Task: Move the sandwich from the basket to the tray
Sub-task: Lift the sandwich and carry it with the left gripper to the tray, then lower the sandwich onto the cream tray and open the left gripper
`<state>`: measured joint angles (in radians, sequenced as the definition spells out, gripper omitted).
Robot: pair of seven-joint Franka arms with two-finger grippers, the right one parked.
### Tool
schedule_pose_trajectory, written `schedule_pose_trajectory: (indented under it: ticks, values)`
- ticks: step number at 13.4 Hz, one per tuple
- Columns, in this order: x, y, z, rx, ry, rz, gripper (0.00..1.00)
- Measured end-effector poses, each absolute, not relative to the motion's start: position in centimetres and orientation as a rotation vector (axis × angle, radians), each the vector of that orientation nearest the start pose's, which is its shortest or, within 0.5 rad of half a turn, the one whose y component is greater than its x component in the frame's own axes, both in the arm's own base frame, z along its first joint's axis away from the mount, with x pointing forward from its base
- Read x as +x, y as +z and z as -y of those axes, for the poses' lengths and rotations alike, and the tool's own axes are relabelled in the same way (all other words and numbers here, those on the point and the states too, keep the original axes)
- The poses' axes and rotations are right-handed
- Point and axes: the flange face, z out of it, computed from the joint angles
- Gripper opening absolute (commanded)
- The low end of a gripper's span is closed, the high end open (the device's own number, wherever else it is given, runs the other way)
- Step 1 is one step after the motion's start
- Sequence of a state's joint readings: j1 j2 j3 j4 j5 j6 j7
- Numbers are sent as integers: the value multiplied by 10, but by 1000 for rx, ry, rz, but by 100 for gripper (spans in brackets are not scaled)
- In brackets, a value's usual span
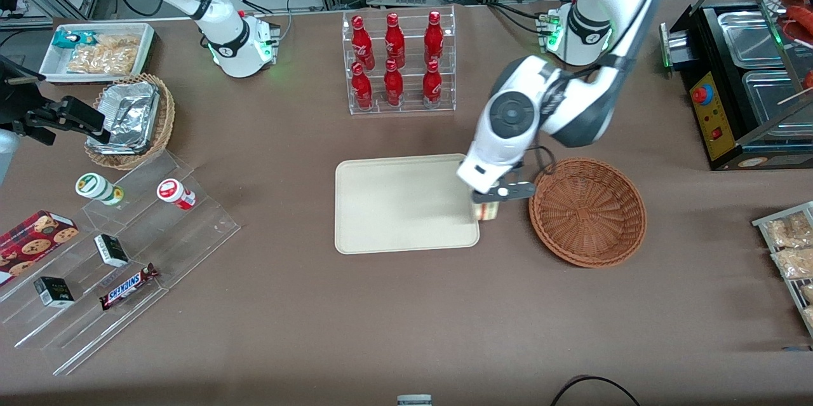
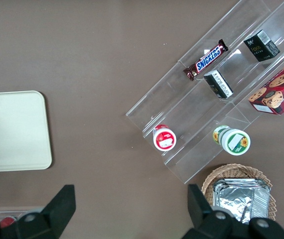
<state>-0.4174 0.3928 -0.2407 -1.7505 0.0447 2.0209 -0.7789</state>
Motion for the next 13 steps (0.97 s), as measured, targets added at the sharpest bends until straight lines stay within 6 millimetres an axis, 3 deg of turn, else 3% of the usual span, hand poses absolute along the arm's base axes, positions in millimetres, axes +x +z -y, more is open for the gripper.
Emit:
schedule_pose_trajectory:
  ticks: [7,9,13]
  values:
    - [508,296,486,-3143,189,279,0]
    - [510,278,505,-3169,177,300,0]
    - [510,252,521,-3175,198,302,1]
